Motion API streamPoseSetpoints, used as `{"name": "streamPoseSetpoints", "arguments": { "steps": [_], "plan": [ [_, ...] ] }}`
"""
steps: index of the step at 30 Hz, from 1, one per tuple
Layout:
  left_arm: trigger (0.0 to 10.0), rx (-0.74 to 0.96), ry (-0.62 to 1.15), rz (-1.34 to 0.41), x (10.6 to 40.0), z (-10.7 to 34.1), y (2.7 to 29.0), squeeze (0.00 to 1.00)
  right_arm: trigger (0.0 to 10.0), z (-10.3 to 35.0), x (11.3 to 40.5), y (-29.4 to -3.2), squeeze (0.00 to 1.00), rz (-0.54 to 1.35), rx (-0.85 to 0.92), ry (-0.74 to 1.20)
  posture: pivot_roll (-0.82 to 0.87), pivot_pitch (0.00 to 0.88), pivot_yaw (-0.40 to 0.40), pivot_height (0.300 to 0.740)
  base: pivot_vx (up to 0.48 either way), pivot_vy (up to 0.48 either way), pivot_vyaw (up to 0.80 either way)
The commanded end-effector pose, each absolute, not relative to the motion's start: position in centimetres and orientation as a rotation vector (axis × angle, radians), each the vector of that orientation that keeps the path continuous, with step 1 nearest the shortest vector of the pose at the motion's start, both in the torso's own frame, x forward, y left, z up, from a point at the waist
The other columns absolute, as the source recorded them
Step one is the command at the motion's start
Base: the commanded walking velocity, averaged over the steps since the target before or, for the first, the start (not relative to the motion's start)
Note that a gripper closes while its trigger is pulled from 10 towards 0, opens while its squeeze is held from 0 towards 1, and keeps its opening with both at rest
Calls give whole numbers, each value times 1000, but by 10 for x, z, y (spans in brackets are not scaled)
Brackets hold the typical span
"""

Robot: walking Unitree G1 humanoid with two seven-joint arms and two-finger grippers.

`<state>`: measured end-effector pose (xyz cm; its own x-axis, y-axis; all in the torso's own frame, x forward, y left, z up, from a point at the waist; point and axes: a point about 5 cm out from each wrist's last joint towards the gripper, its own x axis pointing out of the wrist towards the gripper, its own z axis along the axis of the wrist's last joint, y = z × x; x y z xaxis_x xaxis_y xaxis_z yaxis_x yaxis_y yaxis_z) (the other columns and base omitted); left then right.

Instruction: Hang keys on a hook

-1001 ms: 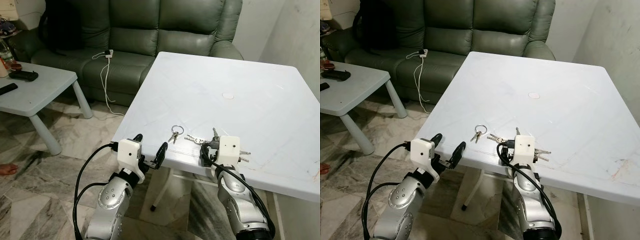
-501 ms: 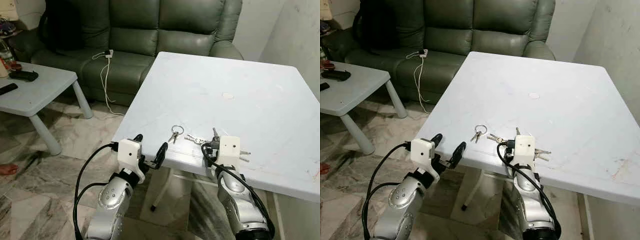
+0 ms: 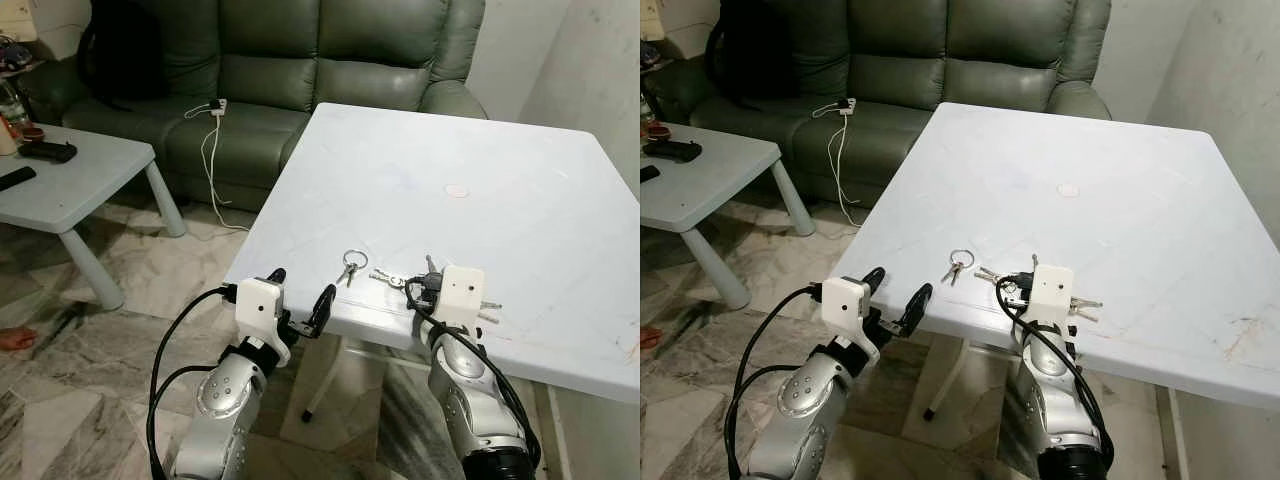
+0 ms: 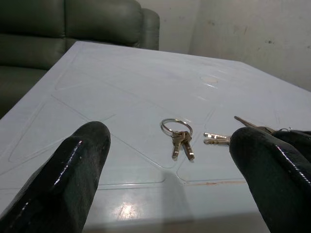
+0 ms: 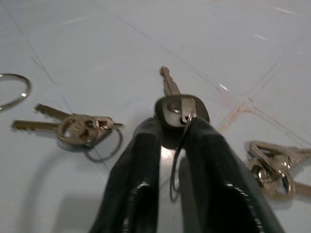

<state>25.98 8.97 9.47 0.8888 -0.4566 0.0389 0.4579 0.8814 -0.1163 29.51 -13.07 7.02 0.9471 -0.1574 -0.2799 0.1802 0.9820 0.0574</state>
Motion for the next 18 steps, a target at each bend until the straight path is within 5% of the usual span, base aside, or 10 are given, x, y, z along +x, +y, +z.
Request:
{"name": "streamPoseSetpoints", "arguments": {
  "steps": [1,18],
  "plan": [
    [10000,-121,-31,-485,262,101,87,0,0,71,297,-128,0,-172,102,276,1,0,-46,740,0,0,0],
    [10000,-114,-39,-488,265,102,87,0,0,75,303,-138,0,-234,40,189,1,0,-41,740,0,0,0]
  ]
}}
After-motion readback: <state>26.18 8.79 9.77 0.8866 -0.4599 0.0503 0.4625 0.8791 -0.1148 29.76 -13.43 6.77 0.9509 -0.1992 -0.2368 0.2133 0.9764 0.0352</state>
